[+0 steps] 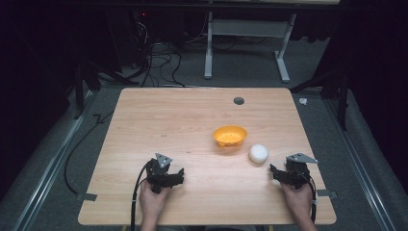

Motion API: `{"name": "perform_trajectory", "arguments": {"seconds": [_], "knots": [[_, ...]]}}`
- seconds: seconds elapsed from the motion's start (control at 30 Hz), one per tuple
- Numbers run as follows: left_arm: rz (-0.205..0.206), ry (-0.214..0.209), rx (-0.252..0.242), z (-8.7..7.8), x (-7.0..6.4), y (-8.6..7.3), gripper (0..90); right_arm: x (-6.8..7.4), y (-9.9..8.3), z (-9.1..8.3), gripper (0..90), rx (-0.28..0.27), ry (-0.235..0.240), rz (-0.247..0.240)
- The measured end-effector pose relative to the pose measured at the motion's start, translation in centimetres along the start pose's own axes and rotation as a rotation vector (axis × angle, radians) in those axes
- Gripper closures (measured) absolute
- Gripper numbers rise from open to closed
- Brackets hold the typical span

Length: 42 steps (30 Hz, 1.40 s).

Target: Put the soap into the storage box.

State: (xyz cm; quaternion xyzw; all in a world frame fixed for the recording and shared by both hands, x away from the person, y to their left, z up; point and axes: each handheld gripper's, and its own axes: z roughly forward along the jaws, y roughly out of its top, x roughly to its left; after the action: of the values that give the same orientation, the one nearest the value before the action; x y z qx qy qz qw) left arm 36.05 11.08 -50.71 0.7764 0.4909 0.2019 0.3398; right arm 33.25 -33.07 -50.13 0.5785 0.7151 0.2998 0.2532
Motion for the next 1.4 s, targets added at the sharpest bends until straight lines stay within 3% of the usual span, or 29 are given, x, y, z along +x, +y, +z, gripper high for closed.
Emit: {"name": "perform_trajectory", "arguments": {"seconds": [0.53, 0.7, 0.87, 1.4], "knots": [[0.000, 0.000, 0.001, 0.0, 0.0, 0.0, 14.6, 0.0, 0.0, 0.0, 28.9, 0.001, 0.001, -0.001], [0.000, 0.000, 0.001, 0.0, 0.0, 0.0, 14.6, -0.1, -0.1, -0.1, 29.4, -0.004, 0.018, -0.005], [0.000, 0.000, 0.000, 0.0, 0.0, 0.0, 14.7, -0.3, -0.2, -0.5, 30.1, -0.012, 0.051, 0.025], [0.000, 0.001, 0.000, 0.0, 0.0, 0.0, 14.7, 1.8, 0.5, -0.8, 28.9, -0.050, 0.112, -0.043]]}}
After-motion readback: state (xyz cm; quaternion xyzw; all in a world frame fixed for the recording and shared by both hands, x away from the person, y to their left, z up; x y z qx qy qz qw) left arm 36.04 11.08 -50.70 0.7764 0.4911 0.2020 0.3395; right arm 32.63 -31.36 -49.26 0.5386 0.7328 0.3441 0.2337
